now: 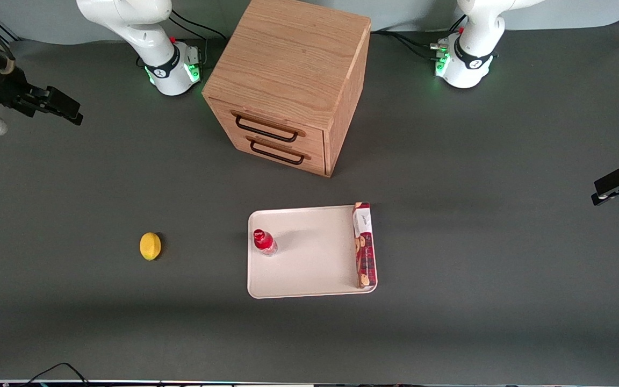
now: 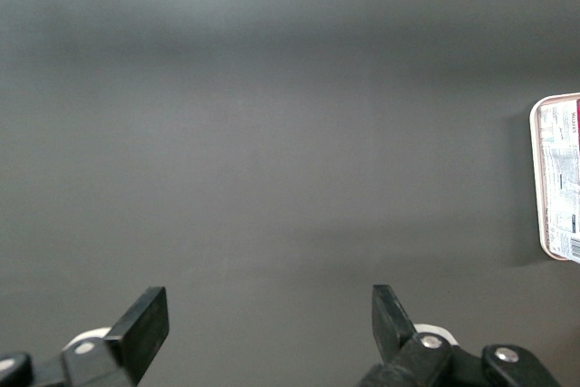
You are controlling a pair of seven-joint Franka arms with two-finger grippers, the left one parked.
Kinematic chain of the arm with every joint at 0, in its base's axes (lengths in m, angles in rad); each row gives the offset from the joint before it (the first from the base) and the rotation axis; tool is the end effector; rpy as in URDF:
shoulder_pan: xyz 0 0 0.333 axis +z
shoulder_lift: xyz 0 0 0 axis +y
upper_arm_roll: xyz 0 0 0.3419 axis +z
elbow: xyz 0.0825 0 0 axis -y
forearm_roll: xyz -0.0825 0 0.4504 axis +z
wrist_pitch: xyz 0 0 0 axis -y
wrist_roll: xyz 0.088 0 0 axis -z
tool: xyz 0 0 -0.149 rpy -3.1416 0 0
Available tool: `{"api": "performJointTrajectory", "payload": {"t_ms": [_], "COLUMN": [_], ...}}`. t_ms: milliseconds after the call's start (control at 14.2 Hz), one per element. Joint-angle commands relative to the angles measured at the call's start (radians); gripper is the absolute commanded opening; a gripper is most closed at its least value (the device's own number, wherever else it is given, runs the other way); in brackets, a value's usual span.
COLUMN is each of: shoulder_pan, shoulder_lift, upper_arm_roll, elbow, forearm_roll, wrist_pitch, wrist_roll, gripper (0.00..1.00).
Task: Place coke bottle on tray
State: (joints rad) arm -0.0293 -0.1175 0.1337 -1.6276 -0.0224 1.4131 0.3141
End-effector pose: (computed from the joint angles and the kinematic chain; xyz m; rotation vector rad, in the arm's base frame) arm 0.5568 0.0589 0.6345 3.0636 -0.3288 -0.1358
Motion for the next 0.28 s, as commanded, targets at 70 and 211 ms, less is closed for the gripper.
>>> {"api": "performJointTrajectory", "payload": {"t_ms": [70,211], "shoulder_pan": [0.012,0.011], "shoulder_lift": [-0.113,-0.082], "upper_arm_roll": [-0.005,-0.009], "elbow": [-0.183,-0.124], "forearm_roll": [0.019,0.019], "wrist_pitch": [0.129,0.107], "wrist_roll": [-0.046,-0.026], "gripper": [1.0,1.0]}}
